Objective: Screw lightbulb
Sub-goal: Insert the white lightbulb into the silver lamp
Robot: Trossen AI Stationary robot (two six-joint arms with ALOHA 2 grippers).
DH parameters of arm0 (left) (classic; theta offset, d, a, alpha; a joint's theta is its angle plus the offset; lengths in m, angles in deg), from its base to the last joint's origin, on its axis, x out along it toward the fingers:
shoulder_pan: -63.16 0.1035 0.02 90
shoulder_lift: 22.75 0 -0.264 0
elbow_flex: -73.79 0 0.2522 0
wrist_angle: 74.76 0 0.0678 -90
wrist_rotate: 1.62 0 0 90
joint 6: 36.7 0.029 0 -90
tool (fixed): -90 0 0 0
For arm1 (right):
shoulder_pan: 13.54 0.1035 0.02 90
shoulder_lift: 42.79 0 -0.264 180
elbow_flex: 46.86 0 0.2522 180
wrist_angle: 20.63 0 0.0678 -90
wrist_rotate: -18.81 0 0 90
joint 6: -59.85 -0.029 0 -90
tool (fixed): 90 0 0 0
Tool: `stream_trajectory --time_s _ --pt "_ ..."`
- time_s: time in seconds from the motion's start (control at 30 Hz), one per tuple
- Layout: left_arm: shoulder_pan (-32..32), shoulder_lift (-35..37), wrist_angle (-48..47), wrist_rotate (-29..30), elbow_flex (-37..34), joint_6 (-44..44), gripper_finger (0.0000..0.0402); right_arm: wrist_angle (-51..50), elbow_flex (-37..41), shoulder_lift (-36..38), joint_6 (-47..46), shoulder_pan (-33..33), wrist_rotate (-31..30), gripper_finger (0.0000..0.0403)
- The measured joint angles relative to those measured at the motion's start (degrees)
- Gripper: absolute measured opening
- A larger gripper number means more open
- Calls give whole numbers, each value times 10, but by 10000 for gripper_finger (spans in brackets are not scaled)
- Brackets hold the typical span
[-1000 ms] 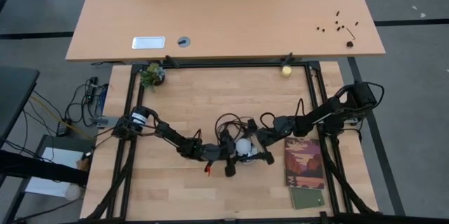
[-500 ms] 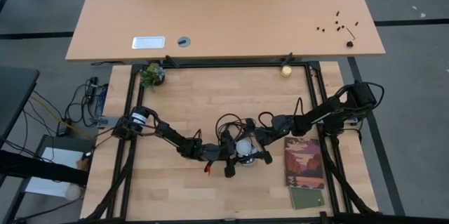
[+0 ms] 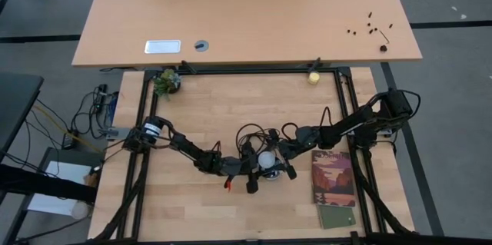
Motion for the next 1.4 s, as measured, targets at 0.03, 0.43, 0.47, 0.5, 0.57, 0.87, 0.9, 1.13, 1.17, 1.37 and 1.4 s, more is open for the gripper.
stream_trajectory --time_s 0.03,0.43,0.47,0.5,0.57,0.87,0.9,1.13,1.17,1.37,1.4 --pt "0 0 0 0 0 0 178 0 0 0 0 0 -3 262" --pt "0 1 -13 45 0 -5 178 0 0 -1 -9 2 -47 263" --pt "0 1 -14 50 1 -6 178 0 0 -1 -10 3 -50 263" --pt "0 1 -15 53 1 -6 178 0 0 -1 -12 4 -55 262" --pt "-1 1 -15 60 1 -7 178 -1 0 -1 -17 9 -74 263" --pt "-4 1 -23 122 1 -32 178 -5 0 -1 -40 57 -256 266" --pt "-5 1 -23 132 1 -34 178 -5 0 -1 -45 63 -282 266" --pt "-12 1 -20 205 1 -59 178 -11 -7 -1 -88 94 -431 267" --pt "-12 1 -20 215 1 -60 178 -15 -10 -1 -95 96 -439 267" --pt "-15 -1 -31 257 21 -59 178 -95 -54 0 -117 98 -468 267" --pt "-14 -1 -39 266 26 -58 178 -114 -64 0 -123 98 -477 267"
